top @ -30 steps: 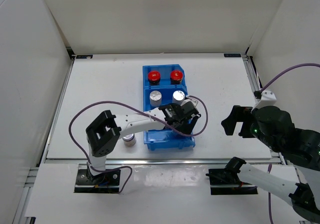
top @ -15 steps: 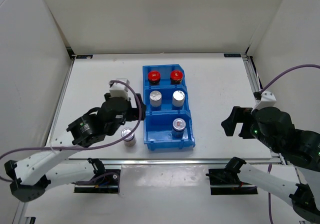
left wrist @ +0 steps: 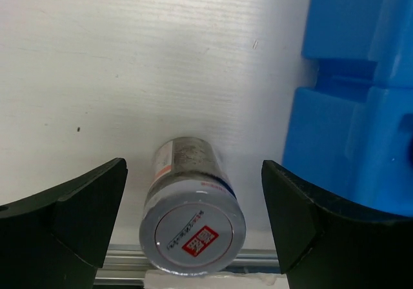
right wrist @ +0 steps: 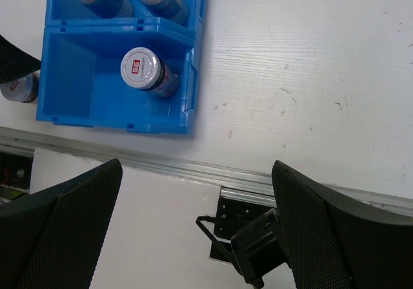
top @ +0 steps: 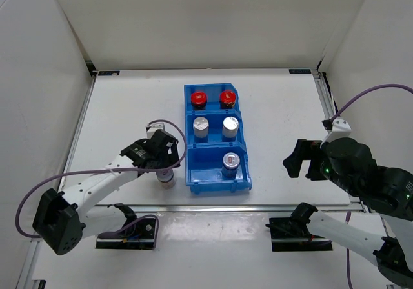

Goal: Organize the condiment bottles

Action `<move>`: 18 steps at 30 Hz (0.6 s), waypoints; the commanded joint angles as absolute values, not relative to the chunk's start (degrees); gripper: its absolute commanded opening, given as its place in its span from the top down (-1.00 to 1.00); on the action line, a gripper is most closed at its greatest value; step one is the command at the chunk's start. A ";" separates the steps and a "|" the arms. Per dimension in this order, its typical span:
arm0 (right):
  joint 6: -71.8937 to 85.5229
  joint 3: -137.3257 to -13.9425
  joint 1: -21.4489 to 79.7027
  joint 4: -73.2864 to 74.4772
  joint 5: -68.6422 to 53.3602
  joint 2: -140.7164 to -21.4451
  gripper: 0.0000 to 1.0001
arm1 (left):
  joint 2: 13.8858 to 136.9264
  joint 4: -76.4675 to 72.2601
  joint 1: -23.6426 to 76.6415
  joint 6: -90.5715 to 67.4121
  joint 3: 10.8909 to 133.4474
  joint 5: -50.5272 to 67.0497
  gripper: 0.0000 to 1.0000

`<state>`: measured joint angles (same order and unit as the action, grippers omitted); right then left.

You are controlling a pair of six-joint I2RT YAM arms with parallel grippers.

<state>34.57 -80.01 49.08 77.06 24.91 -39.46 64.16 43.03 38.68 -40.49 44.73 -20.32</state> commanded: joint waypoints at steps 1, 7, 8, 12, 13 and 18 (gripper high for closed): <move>35.33 -80.07 49.04 76.82 24.52 -38.50 -1.00 | 65.74 39.38 37.53 -41.84 42.72 -14.16 -0.89; 35.33 -80.07 49.04 77.34 25.05 -38.50 -1.00 | 66.45 38.14 37.53 -43.59 41.48 -11.95 -0.58; 35.33 -80.07 49.04 77.34 25.05 -38.50 -1.00 | 65.49 38.14 37.53 -43.59 40.96 -11.95 -0.49; 35.33 -80.07 49.04 77.34 25.05 -39.02 -1.00 | 60.22 39.90 37.53 -43.59 42.27 -10.64 -0.17; 35.33 -80.07 49.04 77.34 25.05 -39.02 -1.00 | 59.42 40.51 37.53 -42.98 43.06 -10.63 -0.08; 35.86 -80.07 49.04 77.34 25.05 -39.02 -1.00 | 55.99 48.42 38.06 -41.92 54.45 -13.97 0.41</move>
<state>34.83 -80.01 49.08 77.10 24.86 -39.03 59.79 46.48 37.74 -42.44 45.41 -12.53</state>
